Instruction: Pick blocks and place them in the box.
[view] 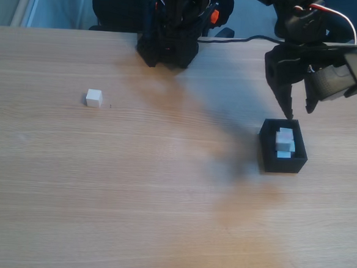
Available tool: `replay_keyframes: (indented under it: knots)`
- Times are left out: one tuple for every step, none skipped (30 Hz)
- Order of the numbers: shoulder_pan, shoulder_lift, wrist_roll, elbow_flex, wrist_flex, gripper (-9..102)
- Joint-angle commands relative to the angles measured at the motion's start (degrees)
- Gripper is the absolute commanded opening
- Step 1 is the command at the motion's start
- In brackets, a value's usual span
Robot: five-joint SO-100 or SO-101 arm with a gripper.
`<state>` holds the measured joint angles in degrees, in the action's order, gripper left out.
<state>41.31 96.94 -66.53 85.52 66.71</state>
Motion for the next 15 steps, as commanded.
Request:
replay_keyframes:
  knots:
    - [-2.2, 1.4, 0.0, -2.9, 2.7, 9]
    - [-3.2, 2.0, 0.2, -2.8, 4.6, 8]
    - [-4.4, 2.7, 0.3, -2.2, 6.8, 7]
    - [-6.1, 3.8, -0.7, -1.0, 8.9, 5]
    - [-7.7, 5.3, -2.4, 0.9, 11.2, 3]
    - [-9.7, 6.9, -3.9, 2.9, 13.7, 1]
    - [-12.0, 8.8, -4.3, 4.8, 15.9, 2]
    - [-14.8, 10.7, -4.9, 6.9, 17.5, 2]
    - [-17.7, 12.7, -6.3, 9.1, 19.1, 2]
    - [-20.8, 14.7, -7.7, 11.1, 20.6, 2]
    - [-24.3, 16.5, -9.6, 12.9, 21.5, 1]
    - [-27.9, 18.1, -12.0, 14.7, 22.1, 0]
    - [-31.7, 19.5, -14.1, 16.1, 22.1, 0]
    - [-35.4, 20.6, -15.1, 17.3, 22.1, 0]
    - [-39.0, 21.5, -16.8, 18.4, 22.1, 0]
